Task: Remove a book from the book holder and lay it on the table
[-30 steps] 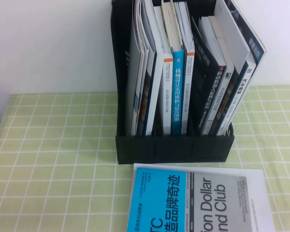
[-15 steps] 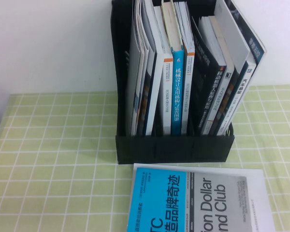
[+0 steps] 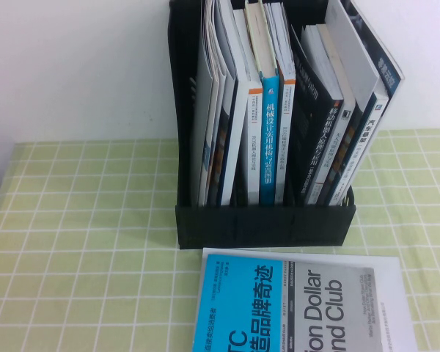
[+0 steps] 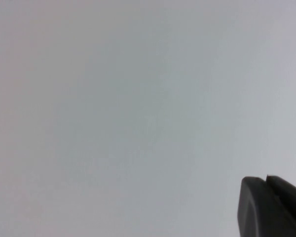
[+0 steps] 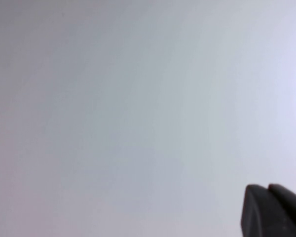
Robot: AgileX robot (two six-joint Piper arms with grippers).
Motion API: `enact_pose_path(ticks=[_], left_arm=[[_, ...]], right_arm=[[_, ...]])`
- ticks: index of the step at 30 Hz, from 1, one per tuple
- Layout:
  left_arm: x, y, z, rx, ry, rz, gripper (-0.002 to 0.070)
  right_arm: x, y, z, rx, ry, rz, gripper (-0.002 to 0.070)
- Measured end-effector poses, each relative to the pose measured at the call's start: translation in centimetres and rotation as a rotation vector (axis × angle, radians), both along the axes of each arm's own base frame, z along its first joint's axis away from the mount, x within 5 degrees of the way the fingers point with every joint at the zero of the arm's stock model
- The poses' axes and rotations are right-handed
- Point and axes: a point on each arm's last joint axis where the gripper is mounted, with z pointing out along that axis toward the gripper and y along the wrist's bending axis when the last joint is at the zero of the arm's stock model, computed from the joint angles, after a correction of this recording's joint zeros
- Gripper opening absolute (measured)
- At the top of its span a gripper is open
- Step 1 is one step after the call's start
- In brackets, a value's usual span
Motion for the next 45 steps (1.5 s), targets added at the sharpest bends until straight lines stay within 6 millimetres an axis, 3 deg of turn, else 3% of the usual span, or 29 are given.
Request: enact_pose_path(ticks=[4,7,12,14,18,22,25,32,36,45], left_arm=[[-0.8,0.1,1.5,-0.043,-0.128,-0.022,-0.0003],[-1.5,0.0,4.1,-0.065,-0.147,-0.051,-0.0002],[-3.6,-0.6,9.8,0.037,-0.090,-0.041,-0.0003],[-3.6,-0.6,11.3,0.065,-0.014,-0.025,-0.0003],[-1.8,-0.5,13.1,0.070,0.208,-0.015,-0.0003],[1.4,-0.5,13.0,0.076,0.457,-0.048,-0.0003],[3.8,-1.0,11.8,0.119,0.637,-0.103,-0.0002],[8.0,-3.1,8.1,0.255,1.024,-0.240,-0.0003],[9.1,-3.9,7.1,0.309,1.095,-0.278,-0.0003],[11.4,-5.0,6.8,0.250,1.064,-0.326,-0.0003]], right_arm=[[-0.6,0.0,0.7,0.011,-0.082,0.011,-0.0002],[-1.2,0.0,2.3,0.033,-0.130,0.036,-0.0002],[-2.9,-0.1,6.9,0.086,-0.174,0.097,-0.0002],[-3.9,-0.1,8.9,0.112,-0.172,0.127,-0.0002],[-4.0,-0.2,12.1,0.164,-0.033,0.164,-0.0002],[-1.4,-0.1,13.4,0.194,0.256,0.146,-0.0002],[1.4,-0.1,13.0,0.210,0.491,0.122,-0.0002],[7.0,0.0,8.8,0.176,1.012,0.038,-0.0002],[8.0,0.0,7.1,0.039,1.196,-0.015,-0.0002],[8.8,0.8,5.1,0.085,1.428,0.077,-0.0002]])
